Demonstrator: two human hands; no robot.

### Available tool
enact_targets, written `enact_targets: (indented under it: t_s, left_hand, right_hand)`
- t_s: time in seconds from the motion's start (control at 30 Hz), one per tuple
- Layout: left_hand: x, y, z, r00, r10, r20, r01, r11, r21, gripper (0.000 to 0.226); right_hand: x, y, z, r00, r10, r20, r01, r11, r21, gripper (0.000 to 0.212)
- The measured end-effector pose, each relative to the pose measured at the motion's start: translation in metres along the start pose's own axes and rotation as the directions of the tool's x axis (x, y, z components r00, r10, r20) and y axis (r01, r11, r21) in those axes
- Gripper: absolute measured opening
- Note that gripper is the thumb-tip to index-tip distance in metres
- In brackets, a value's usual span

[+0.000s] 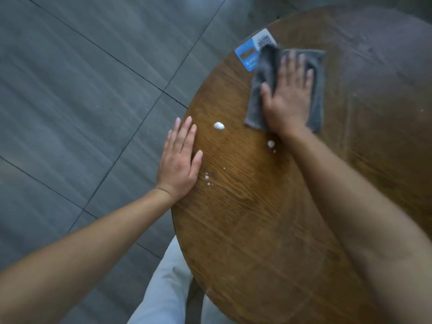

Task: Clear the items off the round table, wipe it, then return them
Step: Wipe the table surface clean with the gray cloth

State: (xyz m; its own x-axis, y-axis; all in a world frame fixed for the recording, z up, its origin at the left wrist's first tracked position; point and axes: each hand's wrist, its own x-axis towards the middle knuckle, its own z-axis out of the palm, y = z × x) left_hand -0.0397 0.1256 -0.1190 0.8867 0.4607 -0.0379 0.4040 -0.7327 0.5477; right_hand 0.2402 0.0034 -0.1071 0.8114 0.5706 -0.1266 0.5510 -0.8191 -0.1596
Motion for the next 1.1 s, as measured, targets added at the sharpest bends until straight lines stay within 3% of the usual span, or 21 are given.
enact_targets:
  t_s: [0.17,0.3,0.37,0.53,0.67,0.73,0.8,0.9,1.1]
  left_hand:
    - [-0.015,-0.008,-0.003,0.954,-0.299,-0.028,0.295,0.95,-0.103,0.068]
    - [-0.045,-0.006,-0.001,0.937,-0.35,-0.006,0.347,0.93,-0.12,0.068]
    - [-0.053,-0.004,0.0,0.929,-0.37,-0.012,0.365,0.922,-0.128,0.066]
    - [-0.052,-0.005,0.002,0.969,-0.244,-0.036,0.241,0.968,-0.064,0.062]
    - [-0.051,-0.006,0.002,0.988,-0.156,-0.011,0.155,0.988,-0.017,0.062]
    - [-0.049,-0.007,0.002,0.99,-0.143,-0.008,0.143,0.99,-0.011,0.064]
    - [-0.05,-0.009,0.003,0.992,-0.13,-0.002,0.13,0.992,-0.004,0.066]
    - [-0.05,-0.01,0.003,0.991,-0.134,0.01,0.134,0.991,-0.006,0.066]
    - [-0.048,-0.011,-0.007,0.99,-0.113,0.083,0.122,0.987,-0.104,0.067]
  right_hand:
    - [-0.153,-0.035,0.02,0.95,-0.307,0.061,0.306,0.952,0.02,0.074]
    - [-0.268,-0.02,0.024,0.908,-0.393,0.144,0.39,0.919,0.047,0.071]
    - [-0.284,-0.004,0.024,0.907,-0.389,0.164,0.386,0.921,0.05,0.072]
    - [-0.178,0.025,0.006,0.987,-0.11,0.117,0.106,0.994,0.037,0.079]
    - [-0.056,0.023,-0.011,0.993,0.098,0.067,-0.102,0.993,0.053,0.093]
    - [-0.01,0.008,-0.015,0.989,0.133,0.058,-0.137,0.987,0.08,0.097]
    - [0.009,-0.02,-0.011,0.996,0.08,0.042,-0.083,0.994,0.071,0.092]
    - [-0.02,-0.058,0.003,0.993,-0.119,0.027,0.118,0.993,0.019,0.083]
    - [-0.204,-0.037,0.01,0.908,-0.392,0.148,0.389,0.92,0.052,0.071]
